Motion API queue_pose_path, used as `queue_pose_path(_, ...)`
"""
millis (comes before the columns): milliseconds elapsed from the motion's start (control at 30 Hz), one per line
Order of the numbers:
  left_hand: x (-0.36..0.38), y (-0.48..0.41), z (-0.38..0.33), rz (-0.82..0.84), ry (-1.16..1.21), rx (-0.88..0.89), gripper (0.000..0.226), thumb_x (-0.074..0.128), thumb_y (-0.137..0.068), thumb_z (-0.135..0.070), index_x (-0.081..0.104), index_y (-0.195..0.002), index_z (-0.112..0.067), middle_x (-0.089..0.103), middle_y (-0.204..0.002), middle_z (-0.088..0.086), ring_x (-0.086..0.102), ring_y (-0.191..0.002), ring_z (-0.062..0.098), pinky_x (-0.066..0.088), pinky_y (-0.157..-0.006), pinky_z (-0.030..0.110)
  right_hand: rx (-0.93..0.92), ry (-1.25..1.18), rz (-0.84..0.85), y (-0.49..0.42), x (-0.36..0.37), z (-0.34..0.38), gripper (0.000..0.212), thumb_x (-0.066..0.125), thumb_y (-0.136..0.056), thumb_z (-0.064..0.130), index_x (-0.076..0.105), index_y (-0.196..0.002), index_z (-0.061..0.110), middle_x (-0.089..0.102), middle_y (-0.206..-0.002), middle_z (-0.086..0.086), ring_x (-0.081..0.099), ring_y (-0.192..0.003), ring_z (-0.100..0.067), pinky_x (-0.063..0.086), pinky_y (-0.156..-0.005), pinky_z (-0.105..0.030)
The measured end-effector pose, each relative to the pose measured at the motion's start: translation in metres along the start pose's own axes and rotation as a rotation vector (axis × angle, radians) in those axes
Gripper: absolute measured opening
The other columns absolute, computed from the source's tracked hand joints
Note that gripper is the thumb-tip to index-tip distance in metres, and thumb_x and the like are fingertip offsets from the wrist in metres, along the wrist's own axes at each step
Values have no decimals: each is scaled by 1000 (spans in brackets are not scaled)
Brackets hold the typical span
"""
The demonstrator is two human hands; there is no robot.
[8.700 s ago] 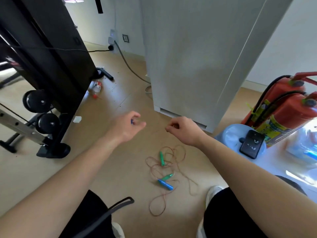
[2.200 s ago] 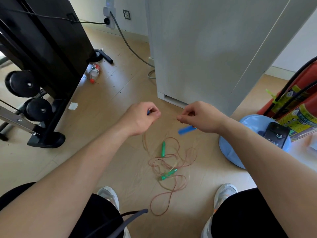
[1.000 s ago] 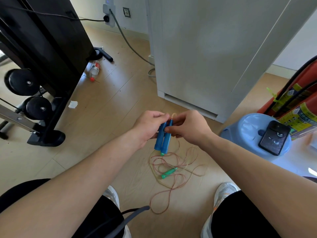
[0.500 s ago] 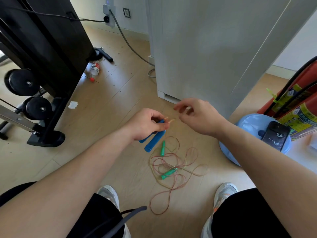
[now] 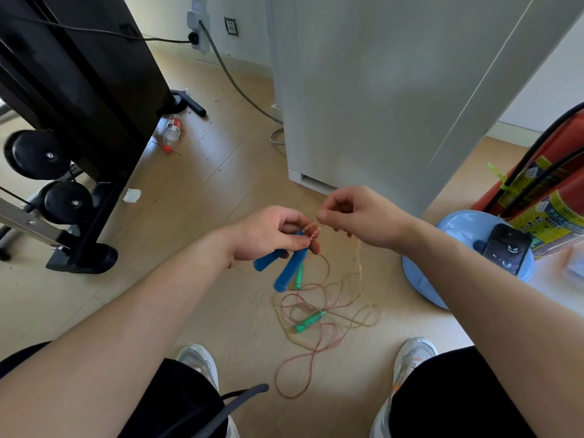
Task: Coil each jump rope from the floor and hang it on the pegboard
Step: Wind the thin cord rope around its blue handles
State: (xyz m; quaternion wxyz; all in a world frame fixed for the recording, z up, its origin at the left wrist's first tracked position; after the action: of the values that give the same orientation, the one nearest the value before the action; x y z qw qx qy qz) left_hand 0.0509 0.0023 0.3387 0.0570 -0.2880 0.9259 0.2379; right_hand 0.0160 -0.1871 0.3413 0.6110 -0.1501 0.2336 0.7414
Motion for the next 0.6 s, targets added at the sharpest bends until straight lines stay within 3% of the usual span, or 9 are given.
queue_pose_path(100, 6, 0, -3, 13, 175, 17, 26, 52, -101, -6, 58, -126, -8, 75, -106, 8, 69, -105, 18, 51, -86, 22, -39, -55, -28, 0, -1, 4, 13, 70, -92, 22, 70, -87, 10, 66, -68, 7, 57, -59, 0, 43, -57, -13)
queue_pose_path(200, 9, -2, -1, -27, 281, 29, 24, 43, -105, -15, 65, -114, -8, 75, -105, 9, 67, -111, 25, 50, -97, 30, -44, -70, -45, -2, -1, 3, 15, 75, -87, 26, 70, -85, 12, 68, -68, 7, 60, -62, -3, 46, -60, -16)
queue_pose_path(267, 11, -5, 2, -58, 302, 28, 25, 42, -106, -13, 67, -110, -10, 76, -100, 6, 68, -107, 23, 51, -93, 29, -43, -67, -39, -2, -2, 3, 16, 76, -86, 26, 70, -85, 12, 68, -65, 8, 59, -60, -3, 46, -59, -17)
queue_pose_path(400, 16, -7, 5, -38, 258, 30, 23, 47, -102, -3, 68, -105, -11, 70, -82, 0, 66, -89, 13, 51, -81, 20, 3, -128, 20, -1, -7, 4, 27, 60, -99, 28, 67, -89, 4, 69, -67, -4, 59, -61, -16, 47, -61, -28)
queue_pose_path(500, 14, -5, 3, 7, 177, 32, 22, 49, -101, -1, 69, -100, -10, 68, -77, 1, 65, -85, 13, 52, -82, 19, 56, 0, 17, 0, -13, 0, 44, 47, -103, 41, 66, -79, 9, 57, -55, 6, 50, -55, -12, 43, -63, -29)
queue_pose_path(600, 6, -2, 1, 9, 89, 25, 21, 50, -101, -2, 69, -97, -11, 69, -77, 1, 66, -83, 12, 51, -80, 18, 93, 157, -28, 0, -23, -9, 44, 52, -99, 47, 67, -70, 18, 52, -52, 12, 46, -53, -7, 40, -62, -28)
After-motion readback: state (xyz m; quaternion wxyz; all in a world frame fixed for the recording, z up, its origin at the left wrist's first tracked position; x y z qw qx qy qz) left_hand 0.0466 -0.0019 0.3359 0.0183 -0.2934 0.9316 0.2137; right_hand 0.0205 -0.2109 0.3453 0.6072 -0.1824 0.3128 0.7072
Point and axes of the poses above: each hand's wrist, its own y-axis away from the middle knuckle, its own x-axis out of the palm, z = x × y, the point moved 2 cm from there along -y, towards the middle knuckle
